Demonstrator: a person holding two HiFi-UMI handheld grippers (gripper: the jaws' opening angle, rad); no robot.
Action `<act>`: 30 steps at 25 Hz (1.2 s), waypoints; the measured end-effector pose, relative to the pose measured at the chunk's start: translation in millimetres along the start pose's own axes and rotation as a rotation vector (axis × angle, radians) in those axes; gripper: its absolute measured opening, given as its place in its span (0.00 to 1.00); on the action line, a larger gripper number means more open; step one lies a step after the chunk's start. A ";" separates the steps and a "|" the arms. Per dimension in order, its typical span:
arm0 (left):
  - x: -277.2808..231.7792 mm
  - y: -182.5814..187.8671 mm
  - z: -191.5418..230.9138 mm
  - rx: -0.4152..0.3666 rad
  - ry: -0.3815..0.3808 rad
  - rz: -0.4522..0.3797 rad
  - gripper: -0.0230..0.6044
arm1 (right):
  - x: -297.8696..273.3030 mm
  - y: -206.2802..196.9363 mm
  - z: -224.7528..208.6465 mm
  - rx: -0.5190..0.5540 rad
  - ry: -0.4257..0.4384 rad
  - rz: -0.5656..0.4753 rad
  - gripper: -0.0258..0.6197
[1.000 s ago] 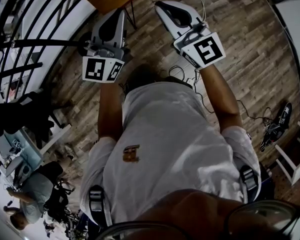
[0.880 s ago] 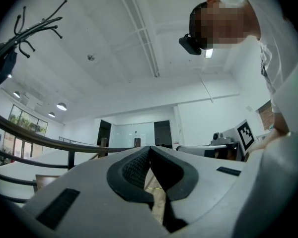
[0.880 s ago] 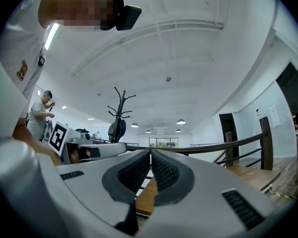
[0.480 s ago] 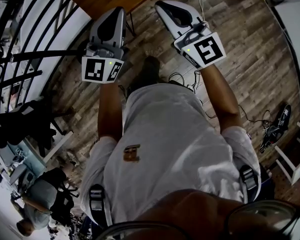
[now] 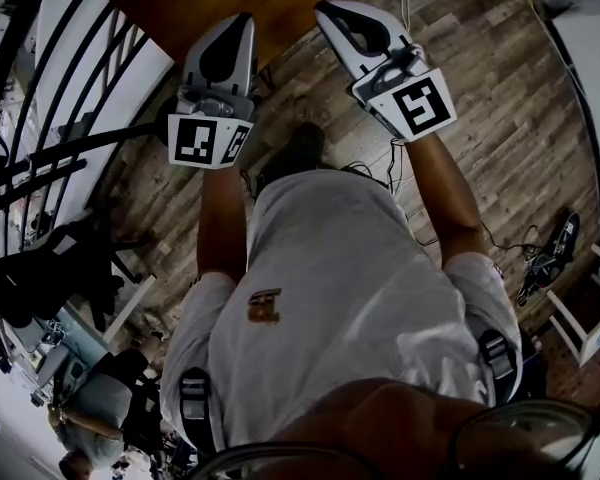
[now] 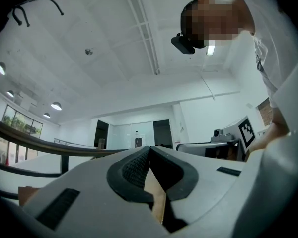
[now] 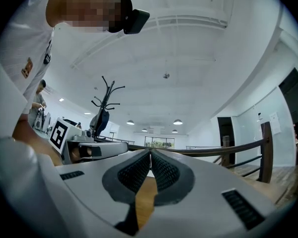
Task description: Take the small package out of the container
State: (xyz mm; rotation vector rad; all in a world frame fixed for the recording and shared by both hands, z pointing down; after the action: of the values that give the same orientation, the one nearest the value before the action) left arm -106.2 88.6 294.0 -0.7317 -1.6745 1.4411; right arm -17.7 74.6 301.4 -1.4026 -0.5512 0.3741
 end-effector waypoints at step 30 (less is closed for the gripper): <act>-171.1 -78.9 182.9 0.019 -0.089 0.091 0.07 | -180.1 -49.7 -152.5 0.024 -0.108 0.069 0.09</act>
State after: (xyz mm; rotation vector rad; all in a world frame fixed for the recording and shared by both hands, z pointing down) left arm -167.6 -164.1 330.7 -0.7518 -1.7111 1.5720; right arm -82.2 -157.4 313.6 -1.3863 -0.5850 0.5126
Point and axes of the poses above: the fingertips, and each gripper's own axes: x backward along the fingers, z to its left, y out of its top, the point moved 1 cm from there along x, backward along the fingers
